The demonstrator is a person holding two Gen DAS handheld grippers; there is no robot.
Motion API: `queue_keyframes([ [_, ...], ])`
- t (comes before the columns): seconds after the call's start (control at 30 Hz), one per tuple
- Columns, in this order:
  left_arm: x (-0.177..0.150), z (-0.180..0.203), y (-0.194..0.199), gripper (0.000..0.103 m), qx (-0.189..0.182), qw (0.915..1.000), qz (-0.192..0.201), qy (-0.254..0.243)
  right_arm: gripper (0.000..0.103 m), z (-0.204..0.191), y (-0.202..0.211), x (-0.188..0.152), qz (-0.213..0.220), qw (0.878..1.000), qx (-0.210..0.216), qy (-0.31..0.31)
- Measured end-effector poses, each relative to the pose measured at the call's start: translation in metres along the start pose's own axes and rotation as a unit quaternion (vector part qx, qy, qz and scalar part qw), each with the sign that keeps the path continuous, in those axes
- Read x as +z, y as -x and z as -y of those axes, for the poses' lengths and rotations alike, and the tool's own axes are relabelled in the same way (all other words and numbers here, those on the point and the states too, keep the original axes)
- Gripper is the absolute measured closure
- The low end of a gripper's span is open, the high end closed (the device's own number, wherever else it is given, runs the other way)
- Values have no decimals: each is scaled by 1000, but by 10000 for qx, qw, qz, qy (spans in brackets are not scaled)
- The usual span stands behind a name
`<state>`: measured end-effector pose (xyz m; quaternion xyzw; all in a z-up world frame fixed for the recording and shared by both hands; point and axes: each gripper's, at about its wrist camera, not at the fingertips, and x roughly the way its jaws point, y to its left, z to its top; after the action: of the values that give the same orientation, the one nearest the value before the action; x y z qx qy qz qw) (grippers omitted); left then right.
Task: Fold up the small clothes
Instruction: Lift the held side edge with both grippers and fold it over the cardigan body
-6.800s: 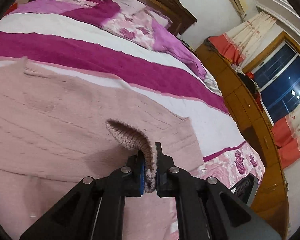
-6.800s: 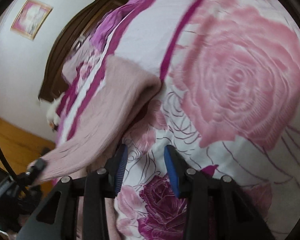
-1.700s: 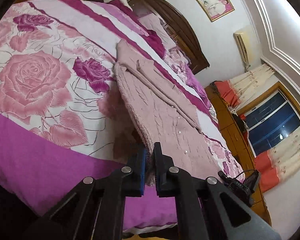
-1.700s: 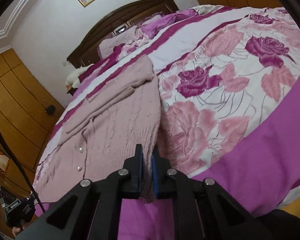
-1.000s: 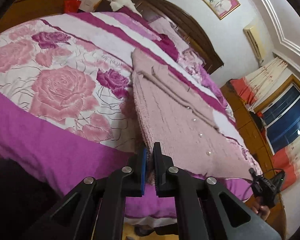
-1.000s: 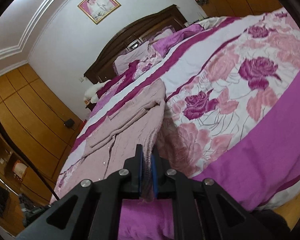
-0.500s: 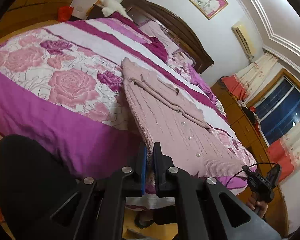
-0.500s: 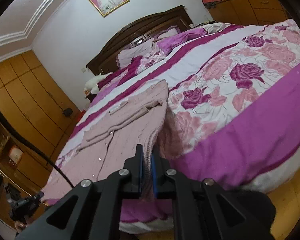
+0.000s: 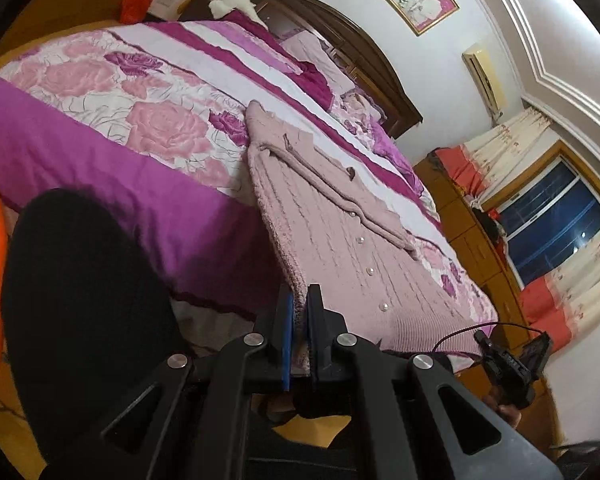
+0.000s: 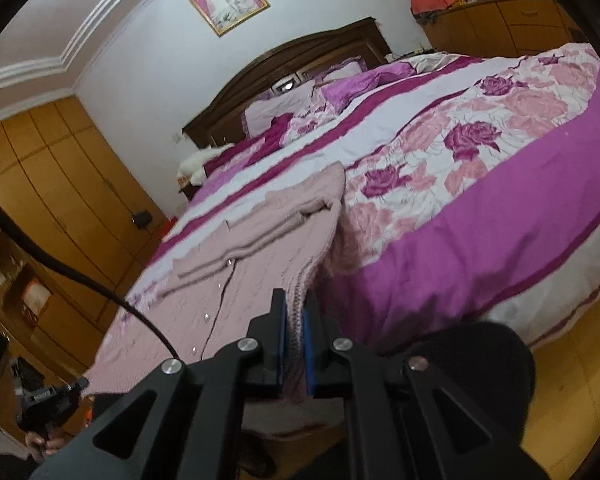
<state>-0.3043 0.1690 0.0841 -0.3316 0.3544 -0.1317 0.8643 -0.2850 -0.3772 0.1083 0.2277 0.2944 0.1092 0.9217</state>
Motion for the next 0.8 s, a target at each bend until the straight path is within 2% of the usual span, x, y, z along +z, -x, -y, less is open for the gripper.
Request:
queue_keyframes([
  [0.1, -3, 10, 11, 103, 36, 9998, 83, -180, 96, -1, 12, -13, -68, 10000, -6, 51],
  [0.23, -8, 14, 18, 103, -83, 9999, -3, -93, 96, 5, 22, -22, -120, 9999, -38, -58],
  [0.53, -11, 4, 12, 103, 65, 9999, -138, 57, 96, 2, 24, -15, -118, 9999, 13, -50],
  [0.8, 3, -8, 11, 103, 103, 9996, 24, 257, 96, 15, 13, -1, 44, 9993, 72, -358],
])
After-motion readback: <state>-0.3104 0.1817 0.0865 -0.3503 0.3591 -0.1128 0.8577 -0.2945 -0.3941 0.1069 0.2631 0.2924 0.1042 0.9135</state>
